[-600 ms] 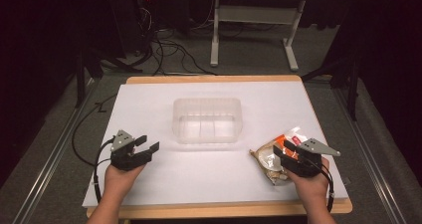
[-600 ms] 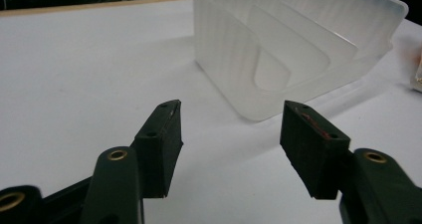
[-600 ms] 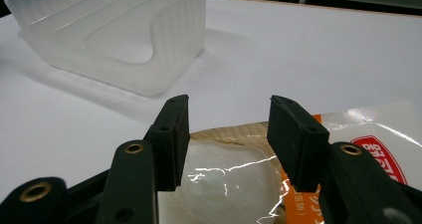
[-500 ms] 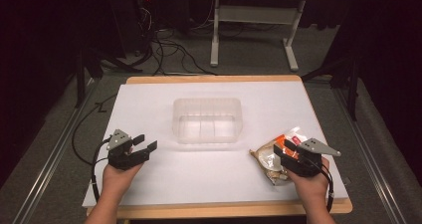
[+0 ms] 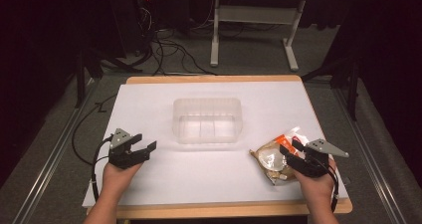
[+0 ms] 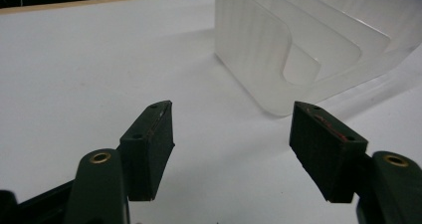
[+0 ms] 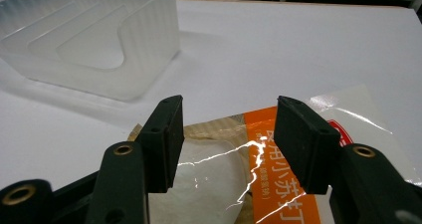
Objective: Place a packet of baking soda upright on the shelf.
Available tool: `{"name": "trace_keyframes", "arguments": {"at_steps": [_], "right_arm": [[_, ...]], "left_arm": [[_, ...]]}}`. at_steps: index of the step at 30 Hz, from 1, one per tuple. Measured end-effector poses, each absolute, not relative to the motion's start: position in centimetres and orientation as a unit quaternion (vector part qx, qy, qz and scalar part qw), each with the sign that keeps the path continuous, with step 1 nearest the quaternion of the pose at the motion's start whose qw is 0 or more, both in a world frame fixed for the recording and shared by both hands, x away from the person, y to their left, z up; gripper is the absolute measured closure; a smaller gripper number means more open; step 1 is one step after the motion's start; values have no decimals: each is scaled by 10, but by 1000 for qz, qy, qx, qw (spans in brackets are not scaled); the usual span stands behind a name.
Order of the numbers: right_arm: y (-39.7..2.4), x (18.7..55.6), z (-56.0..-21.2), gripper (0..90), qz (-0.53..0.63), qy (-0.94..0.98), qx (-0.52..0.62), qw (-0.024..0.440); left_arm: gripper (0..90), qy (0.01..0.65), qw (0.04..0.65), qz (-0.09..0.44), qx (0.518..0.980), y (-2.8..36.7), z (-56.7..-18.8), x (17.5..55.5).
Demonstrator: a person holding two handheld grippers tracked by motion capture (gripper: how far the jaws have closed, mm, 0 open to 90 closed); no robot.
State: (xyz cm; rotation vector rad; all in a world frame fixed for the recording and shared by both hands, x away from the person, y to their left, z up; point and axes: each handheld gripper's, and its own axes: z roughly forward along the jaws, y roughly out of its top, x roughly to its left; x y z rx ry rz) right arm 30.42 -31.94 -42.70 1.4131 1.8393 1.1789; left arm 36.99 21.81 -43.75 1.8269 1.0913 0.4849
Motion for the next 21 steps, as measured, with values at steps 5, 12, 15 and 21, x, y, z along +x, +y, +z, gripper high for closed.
{"name": "trace_keyframes", "arguments": {"at_steps": [5,12,15,21], "right_arm": [[-320,304,-426,429,435,682,524,266],[-326,300,-419,376,425,684,521,282],[-343,295,-414,356,430,666,536,290],[-374,279,-420,297,408,647,570,300]], "left_arm": [[349,449,467,196,736,221,-437,371],[333,442,465,206,739,220,-436,368],[333,441,464,204,741,219,-437,369],[330,436,455,204,749,216,-438,370]]}}
